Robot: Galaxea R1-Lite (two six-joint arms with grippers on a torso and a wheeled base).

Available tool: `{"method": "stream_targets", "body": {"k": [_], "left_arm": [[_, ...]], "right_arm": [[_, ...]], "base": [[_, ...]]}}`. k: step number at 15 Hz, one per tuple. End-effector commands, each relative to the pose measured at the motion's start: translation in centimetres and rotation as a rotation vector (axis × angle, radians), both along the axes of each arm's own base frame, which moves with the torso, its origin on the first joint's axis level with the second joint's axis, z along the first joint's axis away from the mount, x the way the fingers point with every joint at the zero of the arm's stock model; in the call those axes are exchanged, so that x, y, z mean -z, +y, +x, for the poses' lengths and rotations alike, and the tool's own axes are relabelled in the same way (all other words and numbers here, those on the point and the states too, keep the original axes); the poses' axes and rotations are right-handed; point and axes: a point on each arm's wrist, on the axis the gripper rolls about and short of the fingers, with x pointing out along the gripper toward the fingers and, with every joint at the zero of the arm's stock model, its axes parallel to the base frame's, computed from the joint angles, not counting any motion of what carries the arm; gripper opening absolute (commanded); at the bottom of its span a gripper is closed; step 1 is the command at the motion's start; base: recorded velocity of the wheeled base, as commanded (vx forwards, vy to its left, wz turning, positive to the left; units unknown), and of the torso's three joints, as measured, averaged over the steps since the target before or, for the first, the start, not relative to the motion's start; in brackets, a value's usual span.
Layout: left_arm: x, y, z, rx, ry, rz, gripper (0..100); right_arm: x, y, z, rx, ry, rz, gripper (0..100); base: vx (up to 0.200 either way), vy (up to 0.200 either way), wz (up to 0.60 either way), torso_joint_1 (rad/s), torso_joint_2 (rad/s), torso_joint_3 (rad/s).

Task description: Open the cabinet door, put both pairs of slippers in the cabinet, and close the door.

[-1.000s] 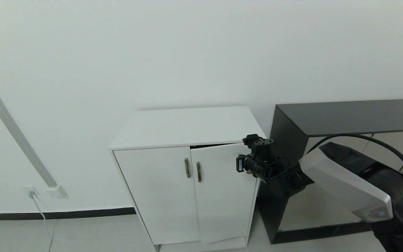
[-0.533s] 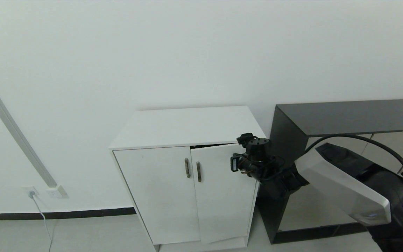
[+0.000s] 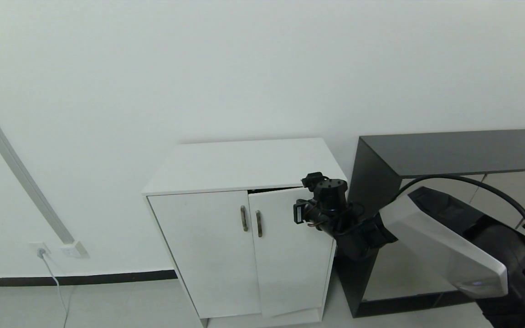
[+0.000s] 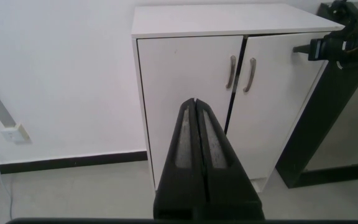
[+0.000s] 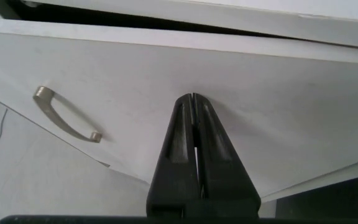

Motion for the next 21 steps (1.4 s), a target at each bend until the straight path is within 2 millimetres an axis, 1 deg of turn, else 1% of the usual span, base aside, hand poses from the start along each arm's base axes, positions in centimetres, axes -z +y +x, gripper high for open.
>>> {"method": "stream_targets", "body": {"k": [1, 11, 16, 17, 21], "left_arm": [[0.0, 0.0, 0.0, -0.001, 0.001, 0.0, 0], [0.0, 0.0, 0.0, -0.001, 0.001, 0.0, 0], [0.0, 0.0, 0.0, -0.001, 0.001, 0.0, 0], [0.0, 0.0, 0.0, -0.001, 0.001, 0.0, 0], [0.0, 0.0, 0.0, -0.001, 0.001, 0.0, 0]], "right_arm": [[-0.4, 0.2, 0.0, -0.004, -0.008, 0.006, 0], [0.6, 0.1, 1.0, 0.011, 0.013, -0.01, 0], [0.4, 0.1, 1.5, 0.016, 0.007, -0.009, 0], [0.7, 0.0, 1.7, 0.021, 0.013, -0.013, 0], [0.6, -0.5, 2.2, 0.035, 0.012, -0.012, 0]], "base": [[0.0, 0.0, 0.0, 0.0, 0.0, 0.0], [0.0, 0.0, 0.0, 0.0, 0.0, 0.0], [0.0, 0.0, 0.0, 0.0, 0.0, 0.0], [0.0, 0.0, 0.0, 0.0, 0.0, 0.0], [0.0, 0.0, 0.0, 0.0, 0.0, 0.0]]}}
